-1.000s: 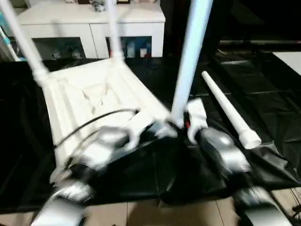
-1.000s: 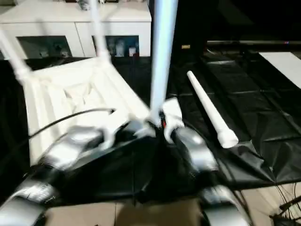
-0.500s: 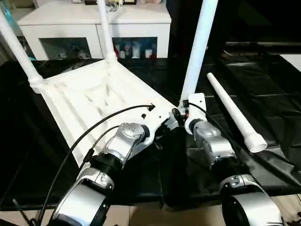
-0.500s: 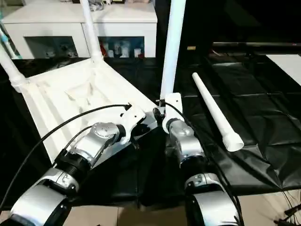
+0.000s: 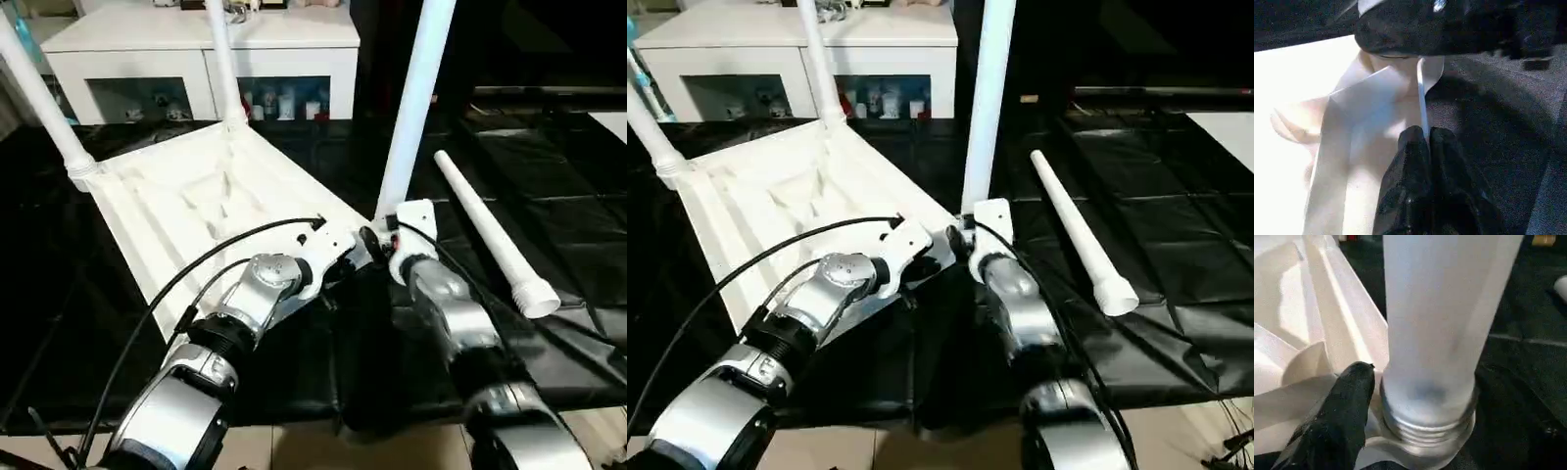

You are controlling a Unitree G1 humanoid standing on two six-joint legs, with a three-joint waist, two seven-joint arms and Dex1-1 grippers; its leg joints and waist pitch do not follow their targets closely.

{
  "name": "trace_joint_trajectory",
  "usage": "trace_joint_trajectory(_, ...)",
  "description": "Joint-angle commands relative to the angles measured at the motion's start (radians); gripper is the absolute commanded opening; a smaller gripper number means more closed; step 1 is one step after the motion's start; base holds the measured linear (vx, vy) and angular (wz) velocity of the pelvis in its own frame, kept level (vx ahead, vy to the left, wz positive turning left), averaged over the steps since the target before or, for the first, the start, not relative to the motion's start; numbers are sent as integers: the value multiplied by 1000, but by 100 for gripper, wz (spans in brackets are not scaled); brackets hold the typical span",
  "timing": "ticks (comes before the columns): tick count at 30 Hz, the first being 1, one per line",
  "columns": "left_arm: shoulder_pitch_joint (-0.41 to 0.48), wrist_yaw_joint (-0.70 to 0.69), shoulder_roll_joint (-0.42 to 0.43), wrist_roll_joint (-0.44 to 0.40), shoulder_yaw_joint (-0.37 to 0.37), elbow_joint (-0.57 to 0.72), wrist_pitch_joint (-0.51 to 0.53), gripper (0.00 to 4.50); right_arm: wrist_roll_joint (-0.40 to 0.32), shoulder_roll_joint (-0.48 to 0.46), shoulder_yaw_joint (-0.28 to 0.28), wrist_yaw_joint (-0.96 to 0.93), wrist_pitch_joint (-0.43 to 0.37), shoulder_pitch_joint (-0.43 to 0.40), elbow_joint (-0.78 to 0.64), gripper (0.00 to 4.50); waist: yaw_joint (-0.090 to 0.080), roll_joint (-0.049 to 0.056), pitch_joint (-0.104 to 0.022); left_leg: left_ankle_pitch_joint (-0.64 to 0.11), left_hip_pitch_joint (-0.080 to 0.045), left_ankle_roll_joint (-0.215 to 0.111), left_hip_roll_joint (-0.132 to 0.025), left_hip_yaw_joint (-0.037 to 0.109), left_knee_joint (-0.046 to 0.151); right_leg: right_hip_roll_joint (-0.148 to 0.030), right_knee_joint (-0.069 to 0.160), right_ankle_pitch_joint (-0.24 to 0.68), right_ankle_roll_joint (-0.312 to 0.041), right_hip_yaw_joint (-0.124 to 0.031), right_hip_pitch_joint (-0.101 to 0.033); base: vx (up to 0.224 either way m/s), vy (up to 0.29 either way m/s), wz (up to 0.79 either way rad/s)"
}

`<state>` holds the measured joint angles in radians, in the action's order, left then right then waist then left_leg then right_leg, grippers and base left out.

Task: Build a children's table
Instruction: Rotate leg to tighten, then rotate table base

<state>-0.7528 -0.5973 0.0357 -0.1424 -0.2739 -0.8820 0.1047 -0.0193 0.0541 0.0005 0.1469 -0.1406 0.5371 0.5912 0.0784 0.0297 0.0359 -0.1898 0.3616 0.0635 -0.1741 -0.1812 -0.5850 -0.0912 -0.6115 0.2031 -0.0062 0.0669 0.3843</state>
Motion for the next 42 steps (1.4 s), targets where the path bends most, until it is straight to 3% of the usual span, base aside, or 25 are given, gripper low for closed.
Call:
trace_joint_trajectory(1,15,34,-9,0,5,-37,-62,0,-3,6,10,21,6,-13,-68,342,-1,-16,-47,-217,-2,-59,-52,22,79,-65,90,231,-163,-48,-37,0,0,0)
trace_joint_trajectory(6,-1,51,-12,28,47,-49,-82,0,-6,40,-8,17,-9,-49,-143,342,6,-20,-45,-219,-4,-56,-51,21,80,-65,94,262,-152,-49,-35,0,0,0)
trace_joint_trajectory(8,11,4,-9,79,81,-8,-53,45,1,58,-6,23,-35,-68,-178,344,8,-26,-44,-222,-3,-58,-49,21,80,-68,98,296,-144,-49,-35,0,0,0)
trace_joint_trajectory(9,17,-11,-6,92,90,9,-43,45,5,63,-6,20,-47,-73,-187,344,9,-25,-45,-214,-3,-59,-49,20,79,-68,97,292,-145,-50,-35,0,0,0)
trace_joint_trajectory(10,26,-26,2,100,93,33,-41,60,7,67,-5,22,-62,-78,-192,344,9,-25,-47,-197,0,-63,-50,21,79,-68,95,265,-157,-50,-36,0,0,0)
trace_joint_trajectory(11,36,-37,10,106,97,55,-41,69,9,70,-7,18,-71,-82,-196,344,11,-19,-56,-158,0,-66,-54,22,74,-67,83,182,-175,-49,-36,0,0,0)
trace_joint_trajectory(14,73,-89,37,152,127,144,-14,87,8,69,-20,-4,-78,-91,-202,344,8,-28,-65,-44,8,-97,-52,20,61,-59,54,-46,-218,-45,-38,0,0,0)
trace_joint_trajectory(16,108,-125,76,189,154,242,19,112,0,65,-6,16,-83,-99,-213,344,7,-27,-69,50,16,-167,-48,17,47,-59,35,-221,-261,-44,-38,0,0,0)
trace_joint_trajectory(18,128,-146,104,211,174,301,48,119,-10,62,7,41,-88,-105,-224,344,8,-27,-66,30,15,-192,-49,14,46,-62,37,-196,-272,-43,-36,0,0,0)
trace_joint_trajectory(19,142,-159,125,228,188,344,71,124,-16,60,18,58,-96,-113,-239,344,9,-24,-63,8,9,-190,-51,12,47,-59,42,-149,-271,-42,-31,0,0,0)
trace_joint_trajectory(20,162,-177,158,247,204,398,96,131,-14,63,36,77,-107,-120,-253,344,8,-29,-62,4,11,-186,-53,13,49,-60,42,-132,-270,-43,-34,0,0,0)
trace_joint_trajectory(21,189,-201,217,265,232,465,127,131,-5,67,62,99,-115,-128,-260,344,9,-23,-62,-5,9,-178,-56,13,50,-59,41,-105,-269,-42,-31,0,0,0)
trace_joint_trajectory(22,211,-217,270,278,259,521,152,155,4,70,80,112,-116,-135,-263,344,5,-32,-57,-23,11,-166,-58,13,55,-58,42,-67,-261,-42,-31,0,0,0)
trace_joint_trajectory(23,243,-235,355,289,305,591,192,155,12,70,98,125,-117,-141,-263,344,0,-30,-55,-52,10,-141,-58,12,59,-56,44,-21,-252,-43,-30,0,0,0)
trace_joint_trajectory(24,244,-236,359,289,307,594,194,155,12,70,98,125,-118,-141,-263,344,-5,-25,-52,-72,10,-126,-59,15,63,-58,44,7,-248,-43,-29,0,0,0)
trace_joint_trajectory(25,253,-240,385,290,322,611,207,161,12,69,100,127,-120,-142,-262,344,-13,-19,-48,-112,1,-93,-59,11,66,-51,51,45,-240,-44,-22,0,0,0)
trace_joint_trajectory(26,266,-249,422,286,337,630,220,161,12,69,103,130,-120,-143,-262,344,-18,-25,-45,-126,1,-80,-57,11,69,-49,54,57,-237,-45,-23,0,0,0)
trace_joint_trajectory(27,310,-258,544,248,388,672,269,183,7,69,108,147,-117,-144,-268,344,-18,-27,-46,-139,-1,-57,-57,11,70,-48,54,61,-232,-47,-24,0,0,0)
trace_joint_trajectory(29,333,-249,612,223,429,690,302,198,4,72,111,161,-114,-147,-274,344,-23,-25,-43,-148,-2,-39,-55,11,73,-45,50,56,-215,-48,-22,0,0,0)
trace_joint_trajectory(32,342,-216,651,194,462,685,320,201,8,77,116,169,-112,-150,-281,344,-21,-22,-42,-134,-9,-25,-55,9,71,-45,50,31,-220,-50,-19,0,0,0)
trace_joint_trajectory(34,354,-136,704,150,501,669,367,230,9,83,113,162,-105,-155,-291,344,-16,-25,-44,-127,-6,-19,-53,9,71,-46,45,6,-220,-51,-23,0,0,0)
trace_joint_trajectory(37,392,-11,794,75,527,627,443,239,6,91,83,125,-113,-152,-287,344,-18,-26,-45,-119,-4,-14,-49,13,69,-47,43,-4,-208,-51,-26,0,0,0)
trace_joint_trajectory(39,421,-12,805,77,525,643,484,259,14,99,78,112,-124,-149,-284,344,-22,-30,-45,-116,-2,-10,-50,14,71,-47,43,-9,-211,-50,-28,0,0,0)
trace_joint_trajectory(42,474,-59,804,54,457,656,519,277,29,106,55,63,-139,-144,-274,344,-18,-27,-45,-108,-8,-10,-49,10,68,-46,45,-11,-225,-52,-22,0,0,0)
